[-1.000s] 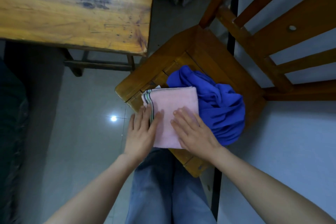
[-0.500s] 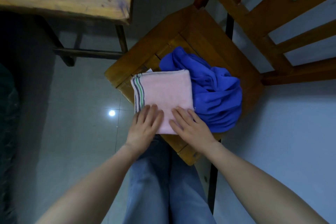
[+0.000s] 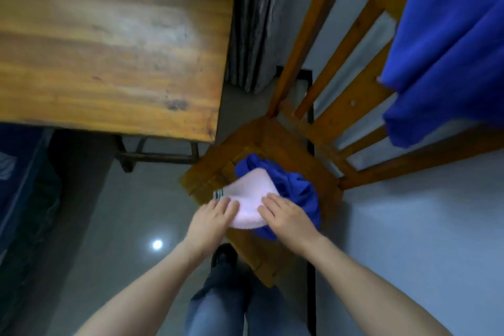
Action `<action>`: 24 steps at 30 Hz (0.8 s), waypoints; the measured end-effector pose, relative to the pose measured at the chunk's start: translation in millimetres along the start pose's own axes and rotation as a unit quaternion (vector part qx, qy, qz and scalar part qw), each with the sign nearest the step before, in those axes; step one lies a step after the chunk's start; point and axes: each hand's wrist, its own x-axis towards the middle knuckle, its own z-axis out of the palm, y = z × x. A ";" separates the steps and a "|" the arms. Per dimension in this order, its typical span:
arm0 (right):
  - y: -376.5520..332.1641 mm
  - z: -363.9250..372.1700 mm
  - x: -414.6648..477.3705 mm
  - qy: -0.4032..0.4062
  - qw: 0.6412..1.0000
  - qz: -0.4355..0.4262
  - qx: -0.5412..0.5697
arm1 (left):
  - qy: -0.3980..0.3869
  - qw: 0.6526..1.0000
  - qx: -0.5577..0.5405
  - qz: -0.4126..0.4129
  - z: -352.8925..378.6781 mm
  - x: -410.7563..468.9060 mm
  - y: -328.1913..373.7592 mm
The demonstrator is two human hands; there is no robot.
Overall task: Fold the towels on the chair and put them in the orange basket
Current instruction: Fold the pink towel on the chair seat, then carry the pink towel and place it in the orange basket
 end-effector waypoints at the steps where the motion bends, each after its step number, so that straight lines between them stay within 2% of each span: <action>1: 1.4 -13.2 1.7 -0.002 1.000 0.010 0.005 | 0.010 1.000 -0.001 0.005 -10.1 3.9 2.8; 7: 8.9 -136.2 14.2 0.040 0.998 0.004 -0.052 | 0.113 0.990 0.062 0.061 -124.7 38.4 30.6; 15: 19.4 -269.5 53.1 0.156 0.977 -0.001 -0.146 | 0.234 0.958 0.121 0.118 -270.0 79.7 45.0; 19: 19.7 -315.7 76.4 0.208 0.962 -0.021 -0.174 | 0.296 0.930 0.178 0.122 -327.4 89.8 41.7; 24: 12.4 -360.8 121.5 0.261 0.940 -0.097 -0.195 | 0.358 0.899 0.235 0.087 -380.9 79.7 26.1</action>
